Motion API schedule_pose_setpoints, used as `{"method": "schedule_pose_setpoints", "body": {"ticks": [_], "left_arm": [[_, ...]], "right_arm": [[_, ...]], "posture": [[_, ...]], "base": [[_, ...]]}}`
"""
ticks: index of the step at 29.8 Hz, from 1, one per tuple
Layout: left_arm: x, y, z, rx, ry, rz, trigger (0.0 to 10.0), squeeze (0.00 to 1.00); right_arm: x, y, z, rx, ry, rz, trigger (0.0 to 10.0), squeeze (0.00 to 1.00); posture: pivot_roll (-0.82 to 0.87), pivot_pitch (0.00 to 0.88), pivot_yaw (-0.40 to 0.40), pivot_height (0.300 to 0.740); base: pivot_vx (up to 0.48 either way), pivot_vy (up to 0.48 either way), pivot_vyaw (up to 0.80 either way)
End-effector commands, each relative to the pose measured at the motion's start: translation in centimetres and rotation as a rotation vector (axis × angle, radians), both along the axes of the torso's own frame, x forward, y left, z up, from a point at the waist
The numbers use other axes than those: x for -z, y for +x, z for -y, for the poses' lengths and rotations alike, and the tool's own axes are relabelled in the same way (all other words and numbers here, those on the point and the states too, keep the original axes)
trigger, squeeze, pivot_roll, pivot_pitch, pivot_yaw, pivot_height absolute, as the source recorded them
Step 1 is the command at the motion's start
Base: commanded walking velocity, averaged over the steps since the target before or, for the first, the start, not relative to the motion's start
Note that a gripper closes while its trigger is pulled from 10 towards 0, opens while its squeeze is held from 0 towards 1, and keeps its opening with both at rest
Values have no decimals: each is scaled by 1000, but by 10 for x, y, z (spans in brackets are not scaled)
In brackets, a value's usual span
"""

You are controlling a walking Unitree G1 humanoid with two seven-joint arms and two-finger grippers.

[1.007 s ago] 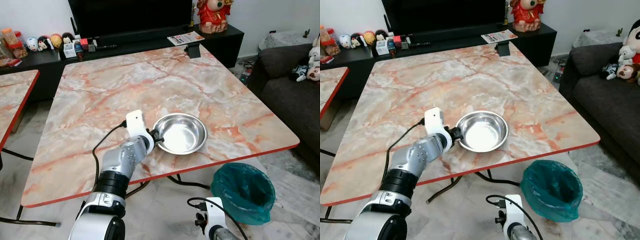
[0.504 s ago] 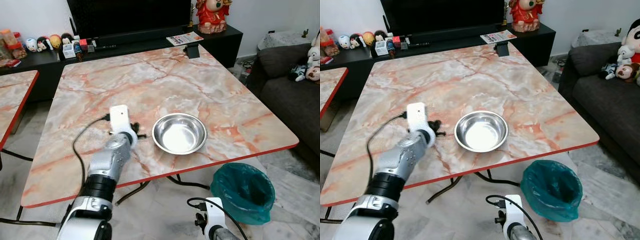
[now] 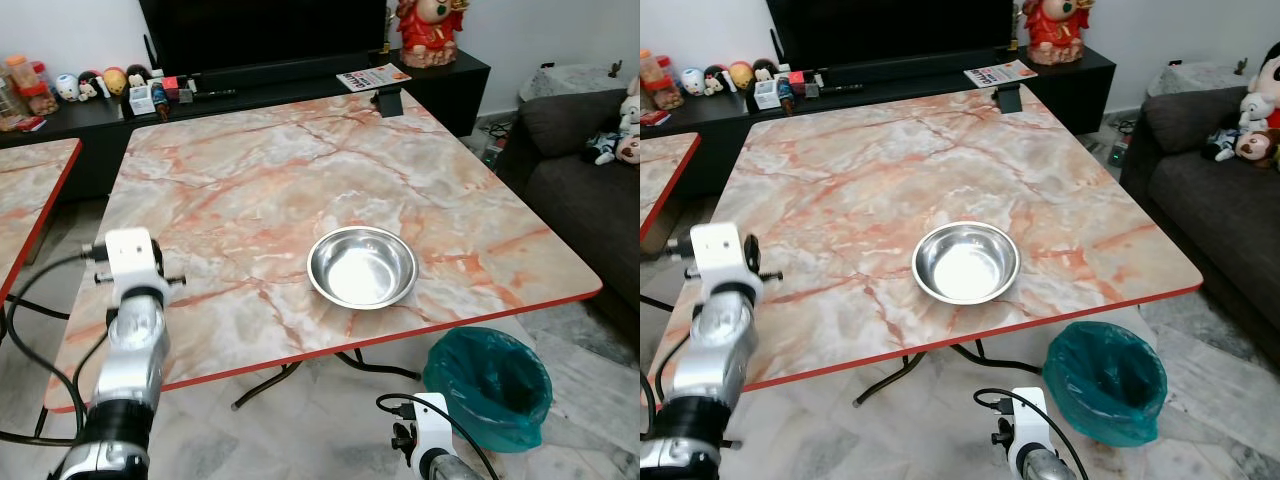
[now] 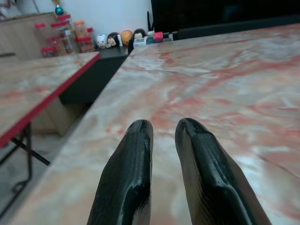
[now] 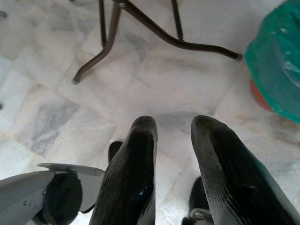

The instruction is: Setting the table

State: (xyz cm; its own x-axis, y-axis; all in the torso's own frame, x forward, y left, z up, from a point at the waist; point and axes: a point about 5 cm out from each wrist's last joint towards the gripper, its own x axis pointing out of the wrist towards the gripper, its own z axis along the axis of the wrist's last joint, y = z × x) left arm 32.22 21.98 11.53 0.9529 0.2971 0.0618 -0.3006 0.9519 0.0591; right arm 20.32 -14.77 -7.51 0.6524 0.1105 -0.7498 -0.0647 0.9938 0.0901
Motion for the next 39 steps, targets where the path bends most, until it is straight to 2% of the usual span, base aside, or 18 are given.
{"method": "schedule_pose_setpoints", "body": {"ticks": [1, 2, 5, 9, 14, 20, 24, 35, 39], "left_arm": [[-12, 2, 14, 44, 10, 75, 10000, 0], [-14, 3, 21, 58, -2, 94, 10000, 0], [-16, 4, 27, 65, -18, 105, 10000, 0], [-28, 12, 50, 119, -62, 171, 10000, 0], [-34, 15, 57, 145, -70, 195, 10000, 0], [-39, 16, 58, 153, -72, 213, 10000, 0], [-41, 17, 58, 154, -69, 224, 10000, 0], [-46, 16, 55, 146, -58, 238, 10000, 0], [-47, 16, 54, 142, -57, 242, 10000, 0]], "right_arm": [[-1, 2, -2, -13, -2, 6, 10000, 0], [-1, 2, -2, -15, -5, 9, 10000, 0], [-1, 2, -2, -25, -10, 8, 10000, 0], [1, -2, -2, -57, -26, 0, 10000, 0], [1, -3, -1, -32, -12, -5, 10000, 0], [1, -3, -2, -54, -21, 0, 10000, 0], [1, -3, -4, -78, -30, 4, 10000, 0], [-1, 1, -6, -79, -18, 12, 10000, 0], [-2, 2, -7, -72, -14, 21, 10000, 0]], "posture": [[56, 0, 64, 740], [57, 0, 63, 740], [58, 0, 62, 740], [54, 0, 65, 740], [45, 0, 70, 740], [48, 0, 70, 740], [52, 0, 70, 740], [65, 0, 68, 740], [71, 0, 69, 740]], "base": [[0, 0, 0], [0, 0, 0], [0, 0, 0], [0, 178, 616], [0, 355, 260], [0, 358, 0], [0, 356, 759], [0, 356, 0], [0, 356, 509]]}}
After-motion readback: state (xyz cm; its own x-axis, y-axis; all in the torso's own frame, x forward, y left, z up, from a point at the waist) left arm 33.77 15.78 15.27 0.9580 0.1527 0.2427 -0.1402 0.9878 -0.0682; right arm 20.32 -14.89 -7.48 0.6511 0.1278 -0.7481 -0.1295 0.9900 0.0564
